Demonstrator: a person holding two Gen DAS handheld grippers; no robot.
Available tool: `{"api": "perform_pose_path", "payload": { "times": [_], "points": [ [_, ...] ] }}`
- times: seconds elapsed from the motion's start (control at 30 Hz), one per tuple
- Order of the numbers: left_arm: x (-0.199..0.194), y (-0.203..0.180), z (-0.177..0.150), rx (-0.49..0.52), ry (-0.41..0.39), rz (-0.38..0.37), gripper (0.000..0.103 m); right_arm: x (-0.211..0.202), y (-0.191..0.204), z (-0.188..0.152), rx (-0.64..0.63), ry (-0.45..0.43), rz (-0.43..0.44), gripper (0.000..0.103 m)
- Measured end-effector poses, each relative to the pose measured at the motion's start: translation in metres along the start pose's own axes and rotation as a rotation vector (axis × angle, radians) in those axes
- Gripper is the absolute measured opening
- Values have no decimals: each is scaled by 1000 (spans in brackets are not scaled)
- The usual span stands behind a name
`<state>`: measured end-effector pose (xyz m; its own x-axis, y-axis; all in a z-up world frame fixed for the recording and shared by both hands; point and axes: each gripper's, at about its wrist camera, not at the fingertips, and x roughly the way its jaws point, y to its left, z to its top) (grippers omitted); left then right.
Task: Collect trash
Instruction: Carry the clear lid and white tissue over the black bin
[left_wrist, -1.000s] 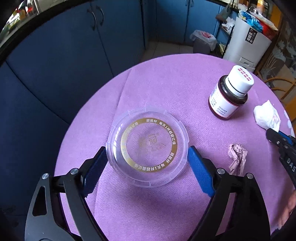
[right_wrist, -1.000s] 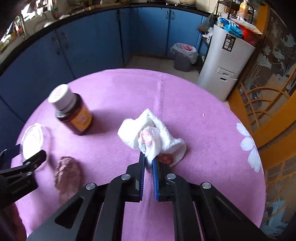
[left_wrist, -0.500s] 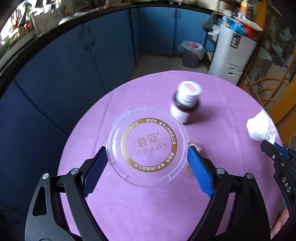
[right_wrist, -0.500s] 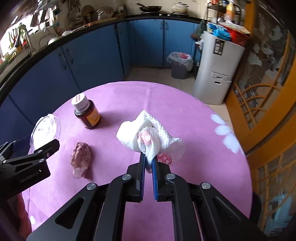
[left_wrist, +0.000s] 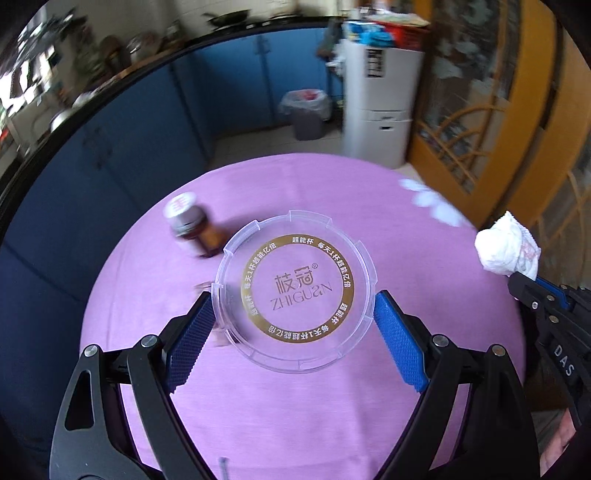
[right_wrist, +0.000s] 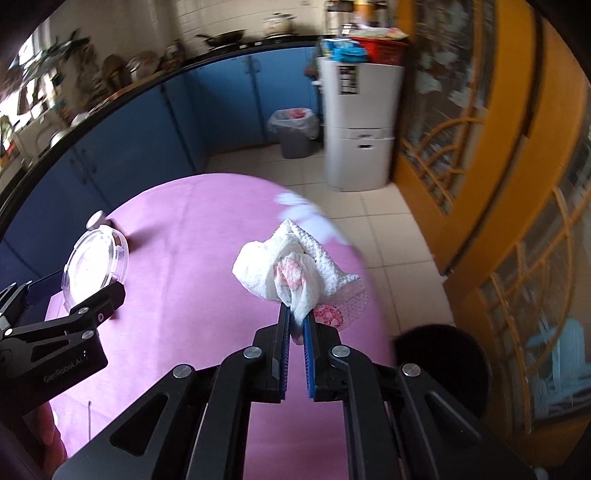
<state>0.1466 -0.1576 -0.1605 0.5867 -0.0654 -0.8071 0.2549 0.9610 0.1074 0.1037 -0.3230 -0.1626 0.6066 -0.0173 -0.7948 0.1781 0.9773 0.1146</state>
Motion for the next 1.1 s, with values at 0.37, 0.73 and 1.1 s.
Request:
{"api": "perform_pose_path", "payload": {
  "times": [0.37,0.73,1.1],
  "points": [
    [-21,-119,4,203,-37,-91,85,-22,-98,-30,173,-13,-75,7],
    [-23,-208,2,339,-51,-123,86,-24,-154,-56,263,6,-113,7],
    [-4,-251,-2,395,-7,-116,86,-15,-187,-68,311,30,-109,7]
  ]
}}
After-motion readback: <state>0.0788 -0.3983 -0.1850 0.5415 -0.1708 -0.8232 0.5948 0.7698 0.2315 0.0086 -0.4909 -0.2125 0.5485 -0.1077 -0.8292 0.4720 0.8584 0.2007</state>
